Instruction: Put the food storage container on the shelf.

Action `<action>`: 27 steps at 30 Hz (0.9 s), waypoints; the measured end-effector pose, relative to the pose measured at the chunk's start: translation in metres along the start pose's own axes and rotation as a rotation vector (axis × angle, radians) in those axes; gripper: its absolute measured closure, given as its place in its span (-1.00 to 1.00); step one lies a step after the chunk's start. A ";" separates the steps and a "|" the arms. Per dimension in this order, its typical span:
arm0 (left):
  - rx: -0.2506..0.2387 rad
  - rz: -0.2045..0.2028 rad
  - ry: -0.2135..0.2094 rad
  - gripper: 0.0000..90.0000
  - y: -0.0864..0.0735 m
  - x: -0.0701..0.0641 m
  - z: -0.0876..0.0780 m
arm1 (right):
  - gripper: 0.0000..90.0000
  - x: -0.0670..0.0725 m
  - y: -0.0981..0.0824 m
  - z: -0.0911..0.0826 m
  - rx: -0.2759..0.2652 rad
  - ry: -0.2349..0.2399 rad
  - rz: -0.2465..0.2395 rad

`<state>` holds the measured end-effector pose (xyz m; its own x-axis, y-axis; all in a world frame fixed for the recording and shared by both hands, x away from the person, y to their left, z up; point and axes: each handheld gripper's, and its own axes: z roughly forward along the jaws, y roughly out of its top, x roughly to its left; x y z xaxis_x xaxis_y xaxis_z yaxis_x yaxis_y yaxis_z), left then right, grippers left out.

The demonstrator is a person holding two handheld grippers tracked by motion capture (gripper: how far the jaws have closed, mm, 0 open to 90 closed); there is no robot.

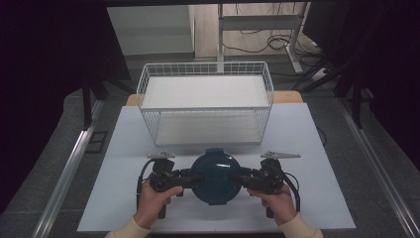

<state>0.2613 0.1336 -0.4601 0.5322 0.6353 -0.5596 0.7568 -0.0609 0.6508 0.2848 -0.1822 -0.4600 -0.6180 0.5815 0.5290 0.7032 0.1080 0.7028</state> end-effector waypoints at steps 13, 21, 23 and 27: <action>-0.035 0.054 0.011 -0.15 0.031 -0.006 -0.013 | -0.12 0.010 0.031 -0.005 -0.031 0.000 -0.047; -0.067 0.095 0.015 -0.15 0.059 -0.017 -0.025 | -0.12 0.019 0.060 -0.014 -0.054 -0.005 -0.085; -0.071 0.108 0.017 -0.15 0.066 -0.020 -0.029 | -0.12 0.024 0.071 -0.018 -0.064 -0.006 -0.102; -0.083 0.130 0.022 -0.15 0.083 -0.027 -0.037 | -0.12 0.028 0.084 -0.023 -0.078 -0.005 -0.115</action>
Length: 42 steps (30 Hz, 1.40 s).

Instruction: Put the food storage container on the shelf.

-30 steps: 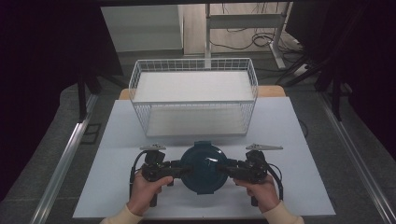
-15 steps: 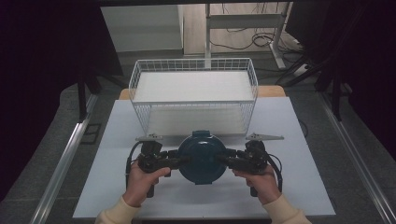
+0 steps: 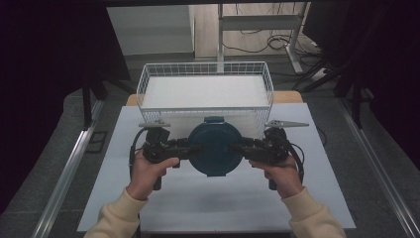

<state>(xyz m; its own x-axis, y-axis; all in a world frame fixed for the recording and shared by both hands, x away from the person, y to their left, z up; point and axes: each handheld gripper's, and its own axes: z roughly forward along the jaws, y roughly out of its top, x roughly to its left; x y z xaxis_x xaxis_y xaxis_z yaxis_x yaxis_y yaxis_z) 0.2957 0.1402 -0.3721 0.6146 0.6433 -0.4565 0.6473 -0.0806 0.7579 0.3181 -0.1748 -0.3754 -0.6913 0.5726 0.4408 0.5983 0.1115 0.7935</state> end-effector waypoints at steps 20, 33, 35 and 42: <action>-0.037 0.038 0.009 -0.14 0.096 0.013 -0.024 | -0.11 0.003 0.101 0.005 -0.029 0.009 -0.045; -0.001 -0.050 -0.009 -0.14 0.143 0.064 -0.003 | -0.11 -0.033 0.148 0.040 0.015 0.007 0.044; 0.007 -0.065 -0.008 -0.14 0.145 0.072 0.002 | -0.11 -0.041 0.149 0.046 0.024 0.010 0.069; -0.017 -0.168 -0.042 -0.13 0.155 0.094 0.016 | -0.13 -0.065 0.156 0.060 0.026 0.033 0.192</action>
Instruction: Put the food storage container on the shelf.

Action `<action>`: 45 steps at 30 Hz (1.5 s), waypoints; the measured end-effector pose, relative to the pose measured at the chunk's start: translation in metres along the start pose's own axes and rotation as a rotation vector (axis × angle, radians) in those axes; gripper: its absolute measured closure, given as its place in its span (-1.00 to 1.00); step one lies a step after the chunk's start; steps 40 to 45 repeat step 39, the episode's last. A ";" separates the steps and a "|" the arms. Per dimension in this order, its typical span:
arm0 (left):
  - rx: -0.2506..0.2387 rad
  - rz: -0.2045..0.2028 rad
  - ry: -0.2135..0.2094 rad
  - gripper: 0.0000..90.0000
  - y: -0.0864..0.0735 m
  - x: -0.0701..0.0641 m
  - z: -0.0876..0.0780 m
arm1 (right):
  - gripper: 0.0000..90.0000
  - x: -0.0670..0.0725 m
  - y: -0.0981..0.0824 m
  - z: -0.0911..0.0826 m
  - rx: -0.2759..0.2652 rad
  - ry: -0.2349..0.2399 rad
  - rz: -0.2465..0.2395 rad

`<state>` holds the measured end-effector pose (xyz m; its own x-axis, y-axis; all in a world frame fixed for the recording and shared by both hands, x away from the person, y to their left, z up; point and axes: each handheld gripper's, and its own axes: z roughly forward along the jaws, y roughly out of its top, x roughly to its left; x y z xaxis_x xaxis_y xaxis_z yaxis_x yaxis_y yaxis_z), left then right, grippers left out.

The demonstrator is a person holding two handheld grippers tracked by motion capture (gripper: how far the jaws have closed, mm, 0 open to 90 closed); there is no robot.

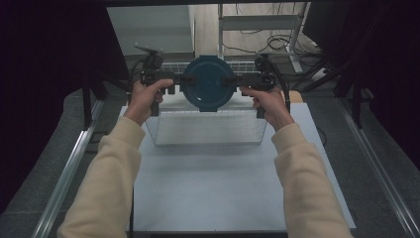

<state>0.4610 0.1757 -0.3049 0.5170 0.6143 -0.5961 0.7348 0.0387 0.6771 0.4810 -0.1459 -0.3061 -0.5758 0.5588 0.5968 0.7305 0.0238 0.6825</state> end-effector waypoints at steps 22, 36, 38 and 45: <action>-0.110 0.064 0.096 -0.65 -0.040 0.000 -0.018 | -0.61 0.006 -0.030 -0.023 -0.128 -0.119 -0.028; -0.035 0.214 0.138 -0.65 -0.217 -0.015 -0.045 | -0.61 0.000 -0.202 -0.084 -0.062 -0.251 -0.407; 0.000 0.229 0.157 -0.65 -0.226 -0.013 -0.041 | -0.61 0.000 -0.208 -0.084 -0.059 -0.252 -0.413; 0.012 0.236 0.171 -0.66 -0.227 -0.013 -0.039 | -0.61 -0.001 -0.211 -0.084 -0.062 -0.248 -0.413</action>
